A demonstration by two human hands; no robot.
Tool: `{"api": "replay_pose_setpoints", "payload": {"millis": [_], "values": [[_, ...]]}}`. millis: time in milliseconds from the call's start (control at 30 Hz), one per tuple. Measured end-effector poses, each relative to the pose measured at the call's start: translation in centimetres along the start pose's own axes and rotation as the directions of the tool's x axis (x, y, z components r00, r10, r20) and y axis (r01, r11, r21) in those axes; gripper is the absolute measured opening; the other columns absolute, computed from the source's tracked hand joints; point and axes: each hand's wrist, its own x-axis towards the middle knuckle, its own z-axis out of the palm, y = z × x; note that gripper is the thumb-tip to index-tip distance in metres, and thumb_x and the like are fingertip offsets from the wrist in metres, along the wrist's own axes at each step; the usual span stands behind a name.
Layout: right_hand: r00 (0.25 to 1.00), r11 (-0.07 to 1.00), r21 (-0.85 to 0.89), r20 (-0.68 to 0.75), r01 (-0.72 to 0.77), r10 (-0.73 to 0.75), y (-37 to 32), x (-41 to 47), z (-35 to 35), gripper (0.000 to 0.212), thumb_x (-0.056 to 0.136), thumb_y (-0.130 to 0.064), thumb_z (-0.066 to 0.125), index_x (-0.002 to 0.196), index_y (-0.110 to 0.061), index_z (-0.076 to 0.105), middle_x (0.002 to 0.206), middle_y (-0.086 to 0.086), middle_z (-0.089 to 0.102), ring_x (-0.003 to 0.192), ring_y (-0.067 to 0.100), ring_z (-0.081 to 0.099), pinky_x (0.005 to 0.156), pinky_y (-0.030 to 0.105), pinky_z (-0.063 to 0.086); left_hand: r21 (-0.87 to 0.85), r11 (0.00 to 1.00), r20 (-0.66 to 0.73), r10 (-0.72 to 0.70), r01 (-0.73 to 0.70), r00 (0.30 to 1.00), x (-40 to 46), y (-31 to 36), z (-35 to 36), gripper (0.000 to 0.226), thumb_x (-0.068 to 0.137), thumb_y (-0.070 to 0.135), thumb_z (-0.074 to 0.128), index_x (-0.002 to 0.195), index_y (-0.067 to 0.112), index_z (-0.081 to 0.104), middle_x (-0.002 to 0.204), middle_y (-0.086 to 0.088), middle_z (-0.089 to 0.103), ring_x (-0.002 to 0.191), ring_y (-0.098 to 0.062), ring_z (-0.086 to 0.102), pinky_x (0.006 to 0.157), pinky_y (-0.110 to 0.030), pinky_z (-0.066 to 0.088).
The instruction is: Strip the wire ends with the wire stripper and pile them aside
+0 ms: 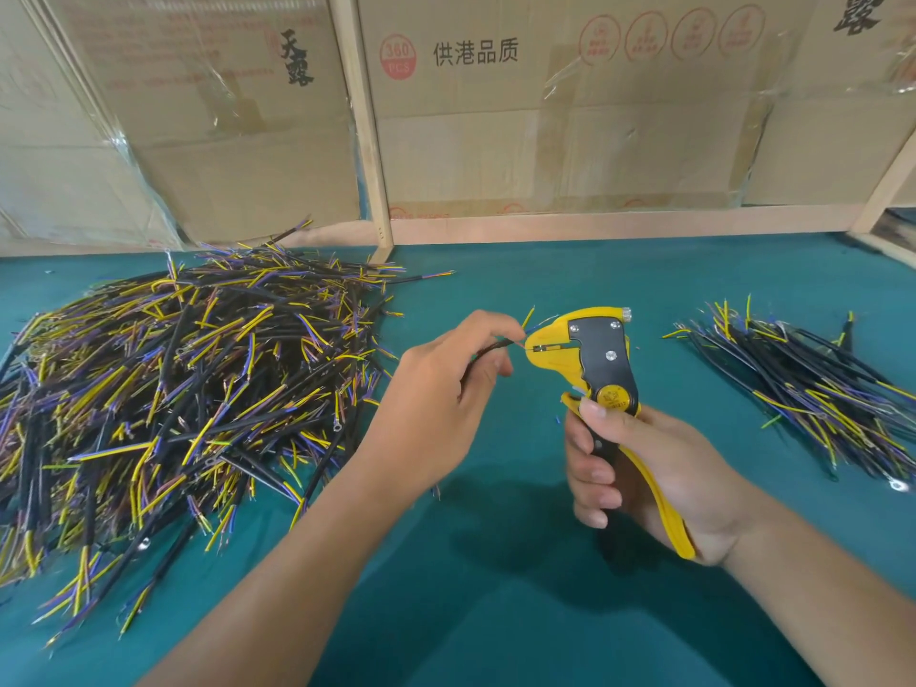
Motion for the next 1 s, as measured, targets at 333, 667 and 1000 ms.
{"api": "replay_pose_setpoints", "payload": {"millis": [333, 667, 1000], "values": [[0.976, 0.994, -0.103, -0.21, 0.041, -0.062, 0.4, 0.4, 0.6, 0.052, 0.073, -0.054, 0.077, 0.065, -0.017, 0.041, 0.056, 0.002, 0.027, 0.039, 0.014, 0.024, 0.041, 0.022, 0.031, 0.082, 0.996, 0.021, -0.03, 0.029, 0.999, 0.0, -0.9, 0.2, 0.012, 0.1, 0.008, 0.055, 0.107, 0.015, 0.063, 0.078, 0.006, 0.065, 0.051, -0.004, 0.042, 0.05, -0.009, 0.028], [0.896, 0.934, 0.183, -0.387, 0.306, -0.218, -2.7, -0.5, -2.4, 0.034, 0.087, -0.036, 0.06, 0.062, -0.023, 0.042, 0.05, -0.008, 0.027, 0.034, 0.005, 0.025, 0.031, 0.018, 0.026, 0.072, 0.981, -0.183, -0.166, 0.181, 0.969, -0.1, -4.7, -3.8, 0.013, 0.099, 0.008, 0.055, 0.102, 0.017, 0.064, 0.073, 0.01, 0.063, 0.063, -0.006, 0.058, 0.066, -0.024, 0.052], [0.998, 0.995, 0.072, -0.027, 0.064, -0.062, -1.0, -0.2, -2.2, 0.036, 0.083, -0.03, 0.079, 0.102, -0.002, 0.066, 0.081, 0.015, 0.05, 0.071, 0.032, 0.048, 0.071, 0.045, 0.051, 0.094, 0.995, 0.038, -0.032, 0.028, 0.999, -0.5, -3.1, -3.0, 0.012, 0.1, 0.031, 0.049, 0.108, 0.033, 0.058, 0.089, 0.01, 0.065, 0.065, -0.017, 0.051, 0.062, -0.034, 0.047]]}}
